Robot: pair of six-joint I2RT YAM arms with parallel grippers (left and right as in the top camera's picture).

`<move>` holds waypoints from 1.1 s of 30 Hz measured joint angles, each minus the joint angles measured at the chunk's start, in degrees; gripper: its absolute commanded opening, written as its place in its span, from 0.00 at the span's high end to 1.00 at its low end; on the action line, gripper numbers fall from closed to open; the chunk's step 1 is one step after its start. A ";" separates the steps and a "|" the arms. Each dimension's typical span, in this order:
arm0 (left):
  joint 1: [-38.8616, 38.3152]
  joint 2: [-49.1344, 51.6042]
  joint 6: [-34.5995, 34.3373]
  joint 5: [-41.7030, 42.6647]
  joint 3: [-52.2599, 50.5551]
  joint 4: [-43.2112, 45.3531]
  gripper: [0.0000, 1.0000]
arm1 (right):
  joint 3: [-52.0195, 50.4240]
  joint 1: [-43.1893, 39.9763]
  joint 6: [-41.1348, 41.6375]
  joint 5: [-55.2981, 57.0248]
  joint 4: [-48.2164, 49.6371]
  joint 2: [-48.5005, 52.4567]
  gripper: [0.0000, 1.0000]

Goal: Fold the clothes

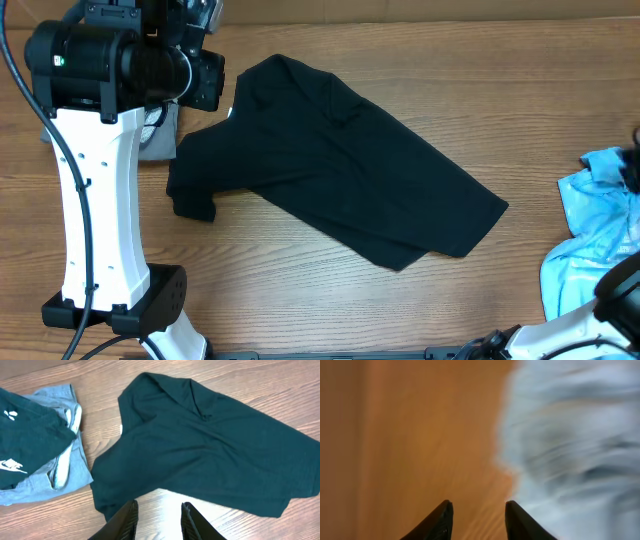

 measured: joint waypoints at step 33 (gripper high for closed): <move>0.07 -11.96 -8.02 -9.62 -20.26 1.70 0.65 | -19.50 21.18 -2.95 10.10 -20.81 -23.08 0.51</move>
